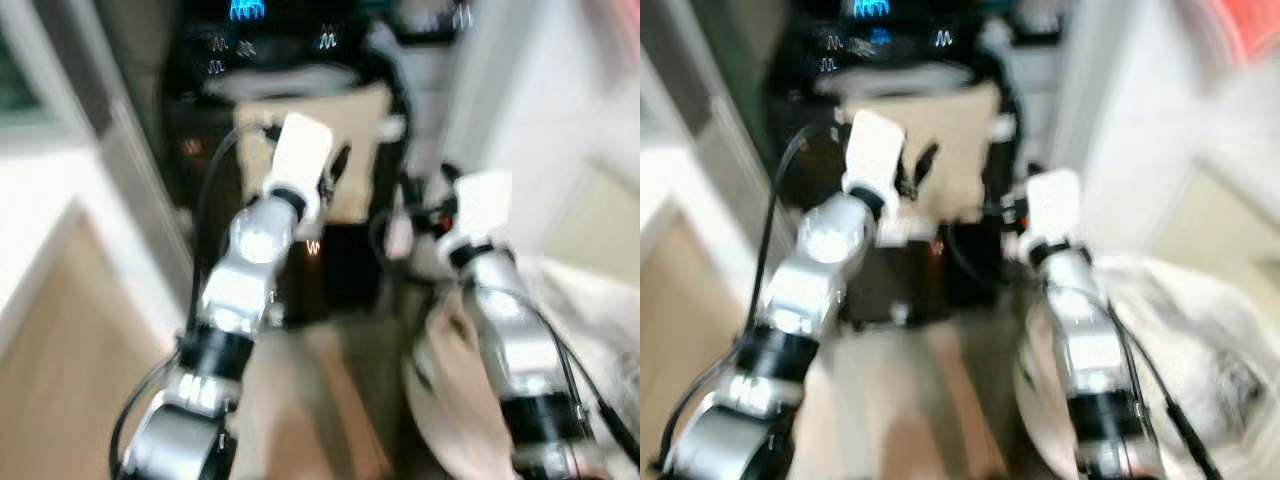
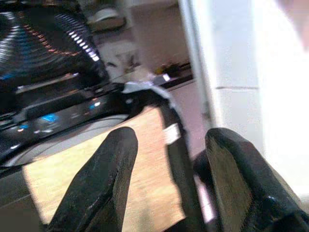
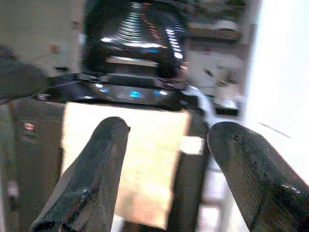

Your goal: Clothes washing

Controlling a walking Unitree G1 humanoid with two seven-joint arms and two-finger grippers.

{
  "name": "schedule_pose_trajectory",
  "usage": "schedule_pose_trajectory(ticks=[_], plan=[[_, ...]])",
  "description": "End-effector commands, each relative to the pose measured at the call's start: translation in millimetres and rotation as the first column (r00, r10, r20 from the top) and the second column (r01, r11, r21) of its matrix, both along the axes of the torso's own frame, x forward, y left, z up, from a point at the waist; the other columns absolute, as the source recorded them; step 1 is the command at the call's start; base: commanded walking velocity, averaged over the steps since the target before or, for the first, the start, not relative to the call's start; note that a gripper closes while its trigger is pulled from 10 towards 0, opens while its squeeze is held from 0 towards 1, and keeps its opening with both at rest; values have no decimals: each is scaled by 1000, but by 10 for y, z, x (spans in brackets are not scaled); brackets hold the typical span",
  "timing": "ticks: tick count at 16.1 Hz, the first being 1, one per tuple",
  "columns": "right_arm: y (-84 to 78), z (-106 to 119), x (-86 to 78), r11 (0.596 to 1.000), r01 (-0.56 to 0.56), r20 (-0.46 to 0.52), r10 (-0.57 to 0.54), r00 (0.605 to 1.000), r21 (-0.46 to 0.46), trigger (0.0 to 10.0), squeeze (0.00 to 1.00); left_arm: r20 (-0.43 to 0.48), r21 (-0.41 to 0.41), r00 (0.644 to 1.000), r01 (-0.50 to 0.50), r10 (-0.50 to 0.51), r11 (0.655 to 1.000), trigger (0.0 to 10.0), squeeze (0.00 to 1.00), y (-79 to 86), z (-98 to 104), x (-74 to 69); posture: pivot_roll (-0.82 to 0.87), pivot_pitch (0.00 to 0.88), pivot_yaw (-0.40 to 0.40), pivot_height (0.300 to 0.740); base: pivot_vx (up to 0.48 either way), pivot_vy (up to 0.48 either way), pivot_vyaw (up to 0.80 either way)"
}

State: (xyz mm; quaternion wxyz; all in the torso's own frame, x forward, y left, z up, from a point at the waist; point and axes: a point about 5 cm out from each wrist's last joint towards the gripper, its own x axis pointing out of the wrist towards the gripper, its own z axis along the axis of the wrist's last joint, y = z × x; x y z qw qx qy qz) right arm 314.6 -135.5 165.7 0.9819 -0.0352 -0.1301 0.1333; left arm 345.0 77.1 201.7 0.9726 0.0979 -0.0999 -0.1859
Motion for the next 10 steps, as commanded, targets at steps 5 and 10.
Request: schedule_pose_trajectory(ticks=[5,10], plan=[[-159,-242,-84,995,90,-39,-89,995,36,10000,0,-173,-49,983,-64,55,997,10000,0,312,-574,-204,-116,0,27,740,0,254,-731],[-498,-581,-261,966,258,-113,-255,960,7,10000,0,-289,5,953,-95,93,995,10000,0,445,-965,-258,-112,0,25,740,0,384,-736]])
